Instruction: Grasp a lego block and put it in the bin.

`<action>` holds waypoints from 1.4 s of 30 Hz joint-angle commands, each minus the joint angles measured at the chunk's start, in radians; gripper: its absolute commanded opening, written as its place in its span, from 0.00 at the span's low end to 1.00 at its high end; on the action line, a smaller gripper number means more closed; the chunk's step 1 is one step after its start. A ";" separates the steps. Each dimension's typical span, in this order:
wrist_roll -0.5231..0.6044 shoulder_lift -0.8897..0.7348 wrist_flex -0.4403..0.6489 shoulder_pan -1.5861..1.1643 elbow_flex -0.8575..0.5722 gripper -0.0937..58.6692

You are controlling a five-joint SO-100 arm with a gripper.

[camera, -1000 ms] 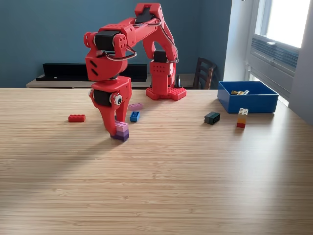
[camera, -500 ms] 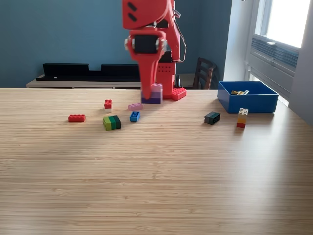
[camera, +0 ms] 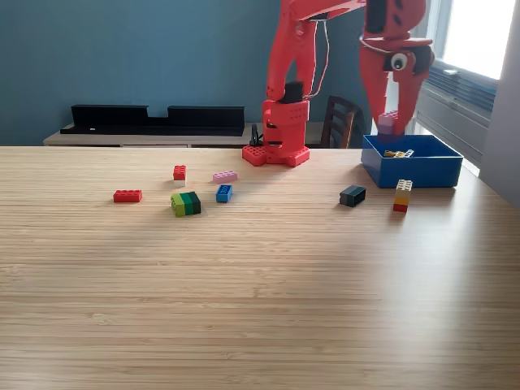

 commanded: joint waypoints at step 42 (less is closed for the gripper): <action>-0.123 0.112 0.041 0.018 0.069 0.03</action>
